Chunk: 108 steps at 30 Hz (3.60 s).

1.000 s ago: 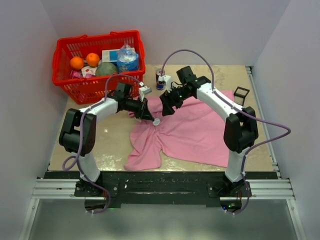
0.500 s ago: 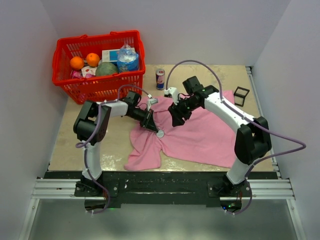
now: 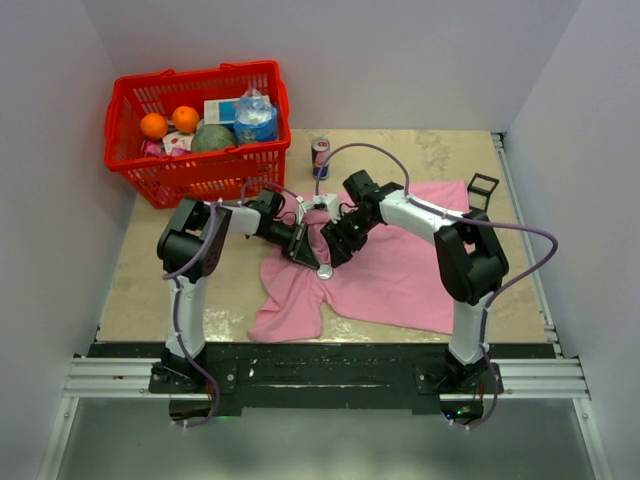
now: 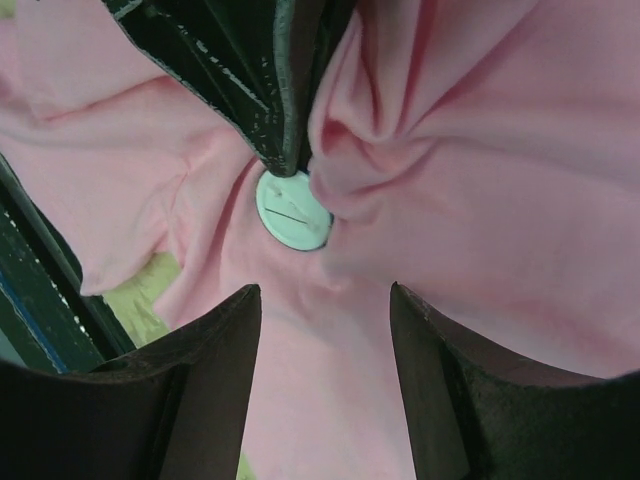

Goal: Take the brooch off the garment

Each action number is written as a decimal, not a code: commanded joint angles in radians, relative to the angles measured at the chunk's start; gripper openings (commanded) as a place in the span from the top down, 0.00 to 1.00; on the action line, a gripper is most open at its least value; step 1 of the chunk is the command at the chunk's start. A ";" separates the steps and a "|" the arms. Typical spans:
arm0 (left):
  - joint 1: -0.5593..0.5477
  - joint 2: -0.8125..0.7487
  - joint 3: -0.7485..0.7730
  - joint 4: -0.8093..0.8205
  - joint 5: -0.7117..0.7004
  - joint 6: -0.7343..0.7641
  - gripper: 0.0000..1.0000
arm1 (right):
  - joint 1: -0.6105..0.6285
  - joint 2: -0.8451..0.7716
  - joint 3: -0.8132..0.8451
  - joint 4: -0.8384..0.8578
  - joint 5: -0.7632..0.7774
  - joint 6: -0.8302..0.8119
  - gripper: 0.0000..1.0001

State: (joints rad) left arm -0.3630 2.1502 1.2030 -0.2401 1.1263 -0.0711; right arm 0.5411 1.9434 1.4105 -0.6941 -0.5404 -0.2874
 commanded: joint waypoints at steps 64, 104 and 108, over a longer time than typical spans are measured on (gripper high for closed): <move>-0.031 0.080 0.072 0.050 -0.112 -0.070 1.00 | 0.065 0.172 0.079 -0.044 0.096 -0.055 0.54; -0.033 0.105 0.075 0.056 -0.076 -0.078 1.00 | 0.036 0.172 0.108 -0.076 0.042 -0.078 0.53; -0.033 0.105 0.076 0.056 -0.077 -0.079 1.00 | 0.036 0.167 0.090 -0.064 0.053 -0.072 0.56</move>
State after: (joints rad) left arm -0.3950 2.2261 1.2755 -0.2028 1.1522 -0.1909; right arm 0.5713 2.0876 1.5055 -0.7685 -0.5411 -0.3729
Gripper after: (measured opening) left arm 0.018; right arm 0.450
